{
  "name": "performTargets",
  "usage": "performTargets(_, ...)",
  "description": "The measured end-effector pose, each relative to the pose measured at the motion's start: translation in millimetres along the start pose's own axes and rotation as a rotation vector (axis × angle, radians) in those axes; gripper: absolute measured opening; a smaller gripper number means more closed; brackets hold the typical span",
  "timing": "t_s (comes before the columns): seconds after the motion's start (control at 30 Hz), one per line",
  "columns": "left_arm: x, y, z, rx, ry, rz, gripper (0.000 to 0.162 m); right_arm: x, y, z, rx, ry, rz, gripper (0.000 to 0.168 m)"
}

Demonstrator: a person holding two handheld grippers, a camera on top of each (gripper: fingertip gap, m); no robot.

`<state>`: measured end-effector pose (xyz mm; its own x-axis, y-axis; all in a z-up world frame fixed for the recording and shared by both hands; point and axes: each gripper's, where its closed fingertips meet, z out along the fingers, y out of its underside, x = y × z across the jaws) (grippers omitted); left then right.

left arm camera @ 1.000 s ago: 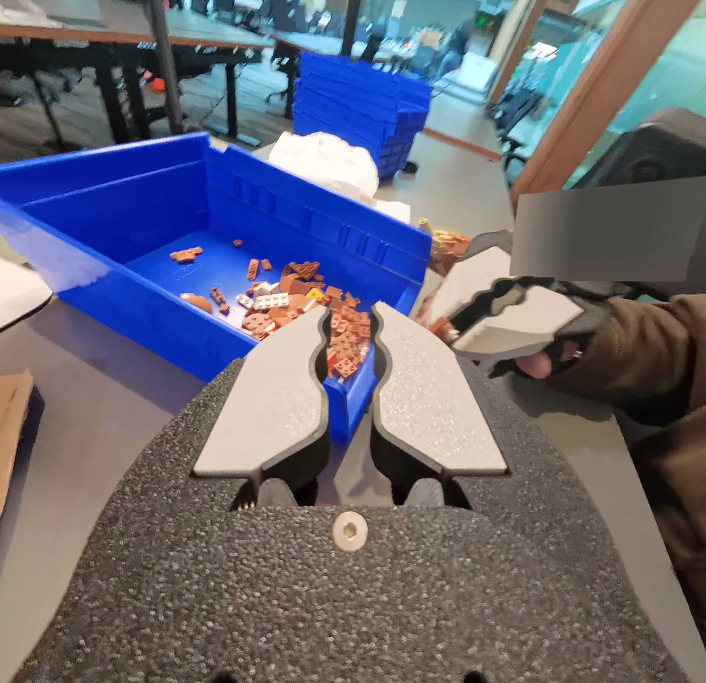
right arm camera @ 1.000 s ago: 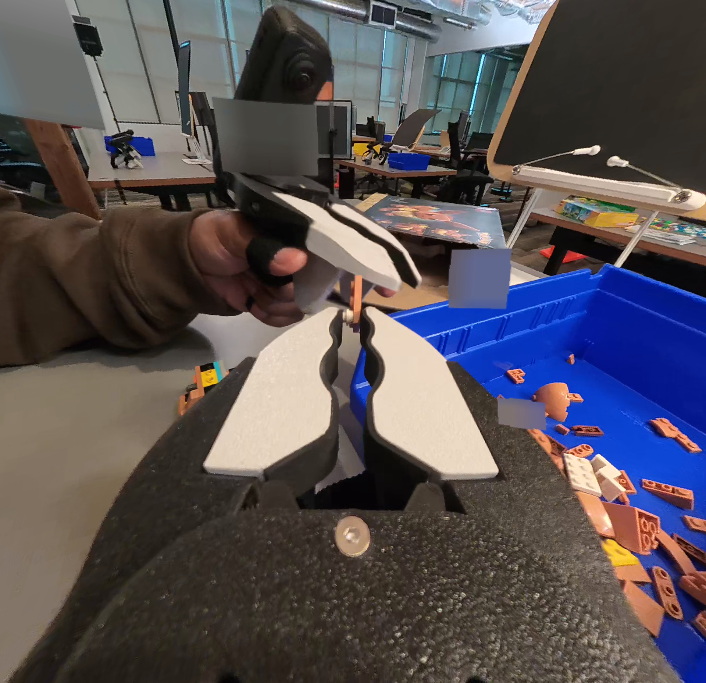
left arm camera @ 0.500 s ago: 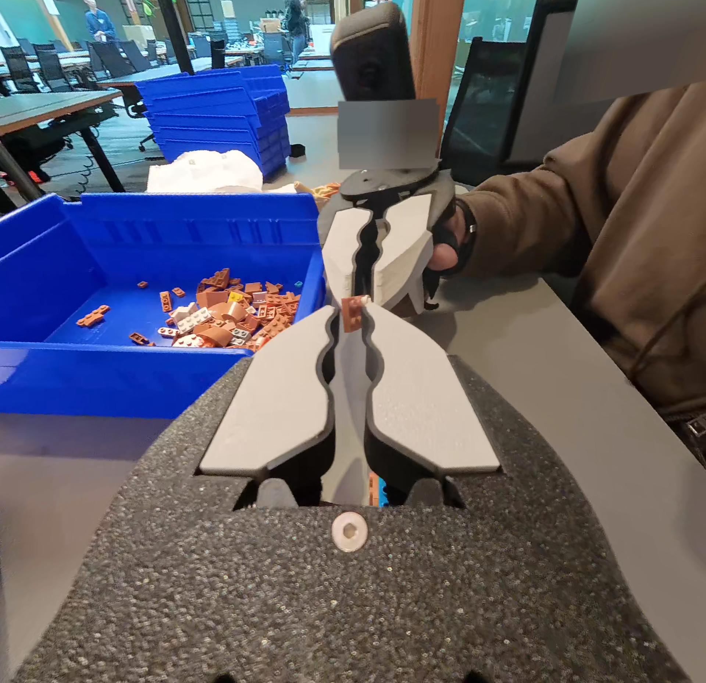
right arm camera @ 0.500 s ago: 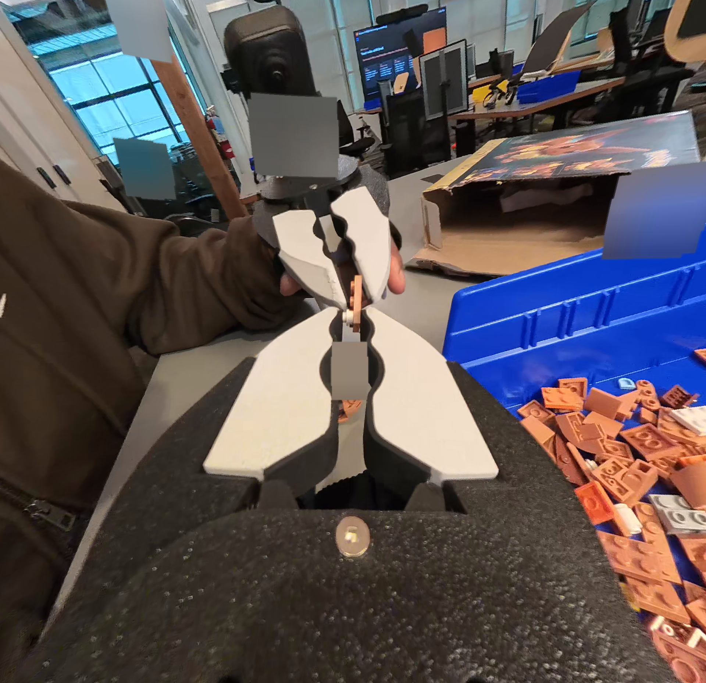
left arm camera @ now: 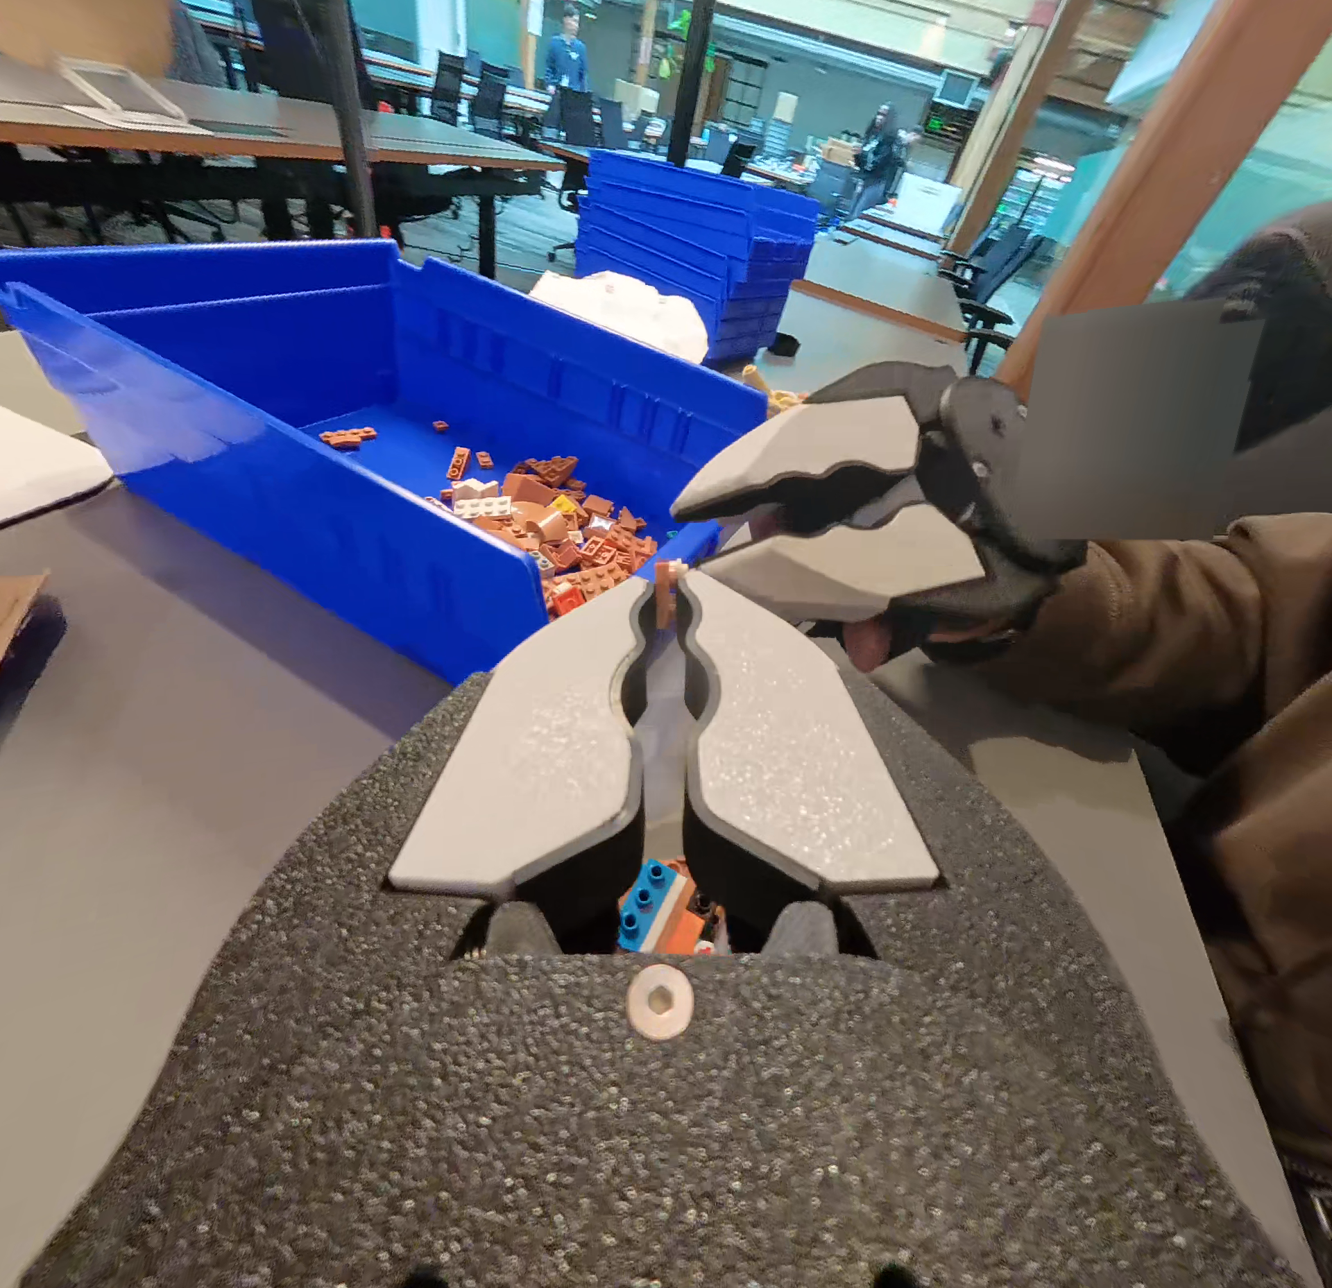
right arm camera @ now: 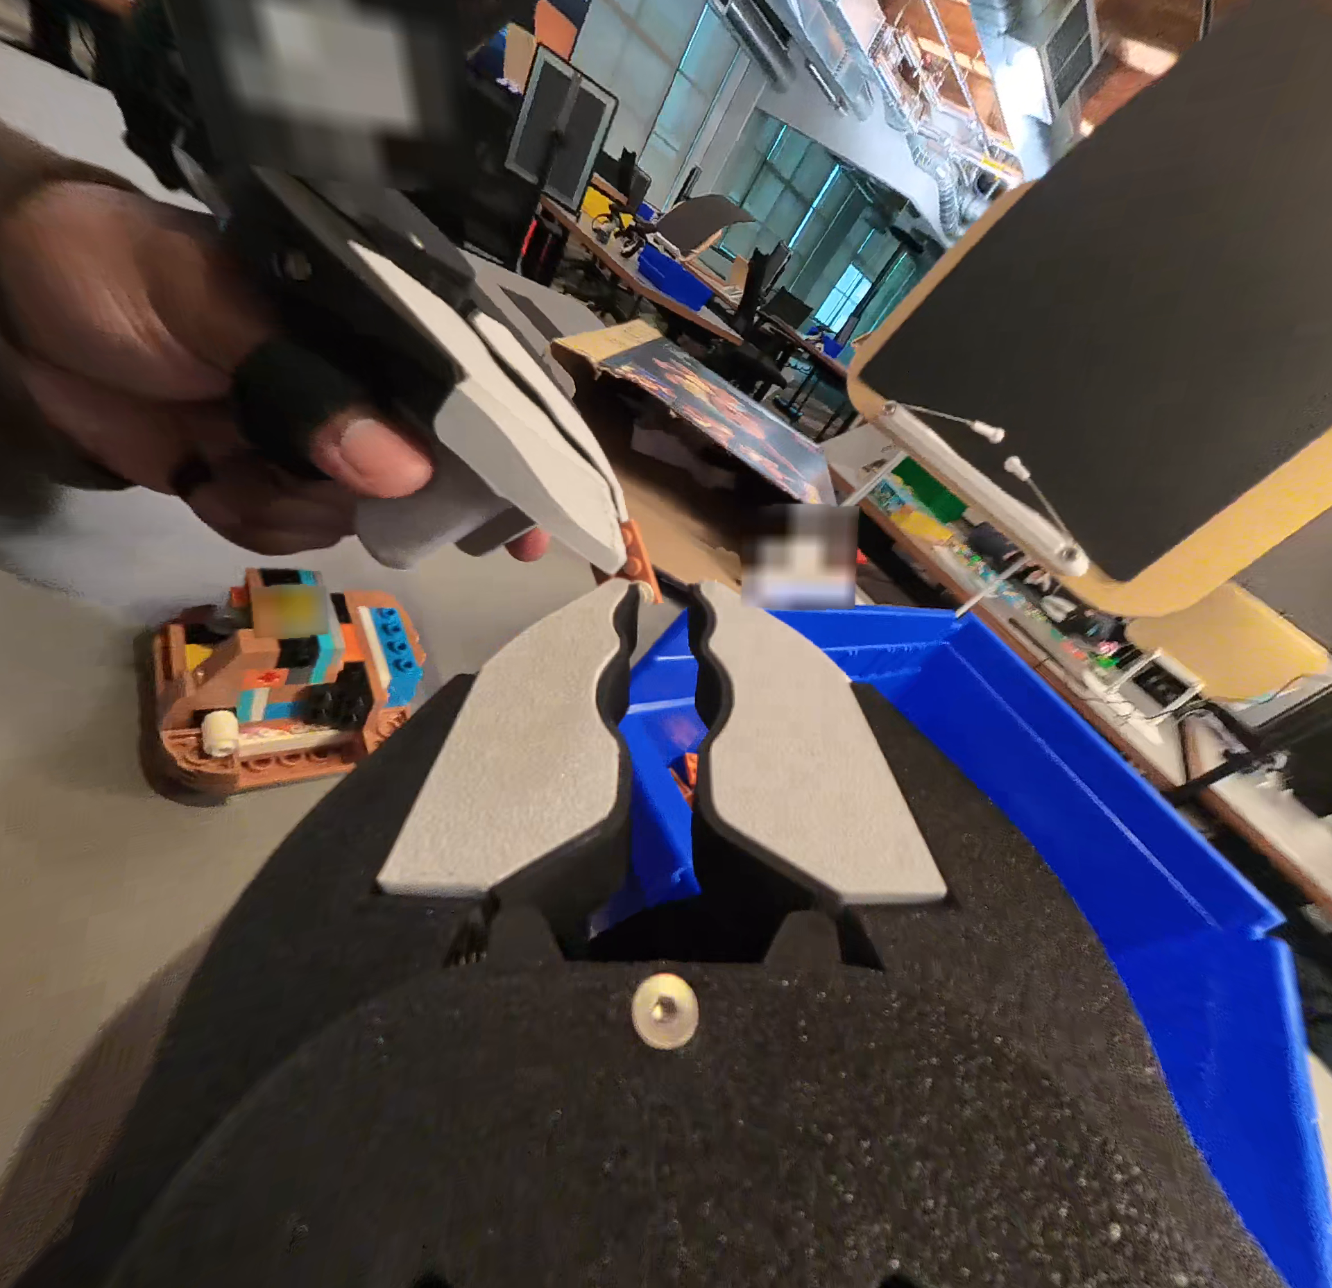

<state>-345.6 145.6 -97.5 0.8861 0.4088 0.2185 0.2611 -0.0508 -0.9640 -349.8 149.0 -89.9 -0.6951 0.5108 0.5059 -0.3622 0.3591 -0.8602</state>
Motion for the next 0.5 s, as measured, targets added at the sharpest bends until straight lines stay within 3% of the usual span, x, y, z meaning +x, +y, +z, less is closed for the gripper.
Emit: performTargets(0.5,2.3,2.6,-0.8,0.040,-0.086,0.030,0.004,-10.3,2.1,3.8,-0.030,0.005,-0.061,0.009)
